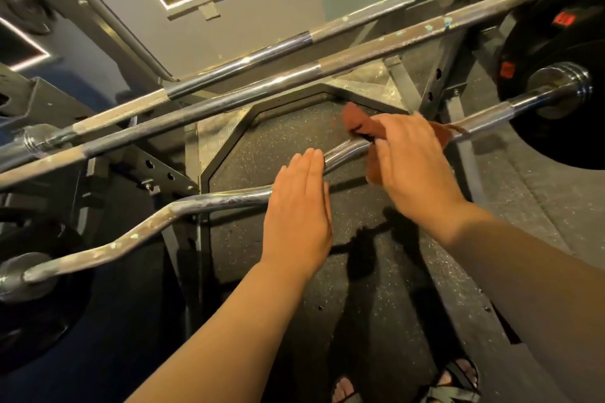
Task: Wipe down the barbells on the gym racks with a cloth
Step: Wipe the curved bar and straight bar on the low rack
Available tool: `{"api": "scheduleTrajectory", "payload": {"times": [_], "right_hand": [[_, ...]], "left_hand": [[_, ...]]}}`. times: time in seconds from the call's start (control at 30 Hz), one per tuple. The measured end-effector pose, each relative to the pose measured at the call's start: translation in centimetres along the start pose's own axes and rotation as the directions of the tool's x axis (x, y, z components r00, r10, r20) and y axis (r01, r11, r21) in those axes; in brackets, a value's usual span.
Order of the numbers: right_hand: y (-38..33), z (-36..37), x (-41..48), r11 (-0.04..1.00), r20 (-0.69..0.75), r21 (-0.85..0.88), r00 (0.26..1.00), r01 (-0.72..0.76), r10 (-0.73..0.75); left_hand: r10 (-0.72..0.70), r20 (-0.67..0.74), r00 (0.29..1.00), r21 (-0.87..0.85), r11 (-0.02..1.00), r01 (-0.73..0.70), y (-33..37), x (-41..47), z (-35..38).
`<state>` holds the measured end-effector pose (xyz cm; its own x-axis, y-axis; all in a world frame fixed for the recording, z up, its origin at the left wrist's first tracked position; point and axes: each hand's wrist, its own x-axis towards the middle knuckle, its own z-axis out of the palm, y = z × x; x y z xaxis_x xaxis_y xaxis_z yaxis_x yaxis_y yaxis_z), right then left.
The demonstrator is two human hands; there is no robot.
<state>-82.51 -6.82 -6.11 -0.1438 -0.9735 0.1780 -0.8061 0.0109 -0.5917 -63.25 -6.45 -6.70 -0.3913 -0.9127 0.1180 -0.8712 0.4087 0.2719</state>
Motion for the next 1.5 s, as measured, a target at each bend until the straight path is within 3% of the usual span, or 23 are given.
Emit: {"api": "scheduleTrajectory", "payload": {"times": [0.07, 0.13, 0.27, 0.33, 0.37, 0.5, 0.57, 0.63, 0.7, 0.77, 0.87, 1.0, 1.1, 1.23, 1.37, 1.4, 1.5], "right_hand": [[-1.7, 1.5, -0.1, 0.994, -0.093, 0.034, 0.99, -0.101, 0.104], [-4.4, 3.4, -0.3, 0.994, -0.106, 0.044, 0.989, -0.103, 0.107], [-6.9, 5.2, -1.4, 0.979, 0.122, 0.065, 0.972, 0.195, -0.202], [-5.9, 4.8, -1.0, 0.954, 0.151, -0.029, 0.945, 0.298, -0.291], [-5.1, 4.6, -0.7, 0.956, 0.121, -0.069, 0.953, 0.287, -0.277], [-5.4, 4.1, -0.8, 0.999, -0.053, 0.017, 0.998, -0.042, 0.043], [-8.0, 4.8, -1.8, 0.995, 0.013, 0.085, 0.998, -0.056, 0.055], [-10.4, 5.1, -2.6, 0.971, 0.192, 0.233, 0.981, -0.049, 0.004], [-10.9, 4.2, -2.7, 0.897, 0.364, 0.409, 0.931, -0.171, 0.012], [-9.8, 3.3, -2.4, 0.833, 0.348, 0.502, 0.936, -0.233, 0.052], [-7.2, 2.2, -1.6, 0.908, 0.193, 0.366, 0.971, -0.202, 0.138], [-5.1, 3.2, -0.7, 0.998, 0.135, 0.051, 0.99, 0.042, -0.049], [-4.8, 4.3, -0.8, 0.998, 0.13, 0.0, 0.99, 0.063, -0.063], [-5.3, 4.2, -0.6, 0.998, 0.14, -0.032, 0.989, 0.05, -0.046], [-5.7, 4.5, -0.5, 0.992, 0.157, -0.114, 0.987, 0.046, -0.027], [-5.9, 4.8, -0.5, 0.989, 0.151, -0.14, 0.988, 0.045, -0.023], [-6.3, 5.5, -0.4, 0.979, 0.122, -0.198, 0.992, 0.046, -0.022]], "left_hand": [[-0.013, -0.01, 1.0, -0.007, 1.0, 0.013, -0.3, -0.7, -0.1], [-0.033, -0.014, 0.999, -0.012, 0.999, 0.033, -0.8, -1.4, -0.2], [-0.067, -0.007, 0.998, -0.047, 0.997, 0.067, -2.0, -2.5, -0.8], [-0.1, -0.025, 0.995, -0.097, 0.991, 0.098, -2.2, -2.9, -1.3], [-0.113, -0.028, 0.993, -0.11, 0.988, 0.109, -2.3, -3.0, -1.6], [-0.196, -0.051, 0.979, -0.202, 0.962, 0.182, -2.4, -3.3, -2.2], [-0.239, -0.066, 0.969, -0.276, 0.937, 0.213, -2.3, -3.5, -2.5], [-0.307, -0.056, 0.95, -0.373, 0.889, 0.265, -2.1, -3.6, -2.7], [-0.364, -0.057, 0.93, -0.438, 0.846, 0.304, -1.8, -3.3, -2.8], [-0.352, -0.108, 0.93, -0.35, 0.889, 0.296, -1.1, -2.4, -2.6], [-0.233, -0.145, 0.962, -0.166, 0.964, 0.208, 0.9, 0.0, -1.0], [-0.168, -0.193, 0.967, -0.125, 0.981, 0.145, 1.2, 1.7, 1.0], [-0.091, -0.196, 0.976, -0.055, 0.995, 0.082, -1.6, 0.3, 0.7], [-0.202, -0.26, 0.944, -0.034, 0.979, 0.2, -6.3, -2.4, -1.3], [-0.509, -0.309, 0.804, -0.253, 0.858, 0.446, -5.4, -1.5, -2.0], [-0.522, -0.294, 0.801, -0.259, 0.85, 0.459, -4.1, -0.7, -1.7], [-0.296, -0.27, 0.916, -0.152, 0.953, 0.263, -0.9, 0.7, 0.1]]}}
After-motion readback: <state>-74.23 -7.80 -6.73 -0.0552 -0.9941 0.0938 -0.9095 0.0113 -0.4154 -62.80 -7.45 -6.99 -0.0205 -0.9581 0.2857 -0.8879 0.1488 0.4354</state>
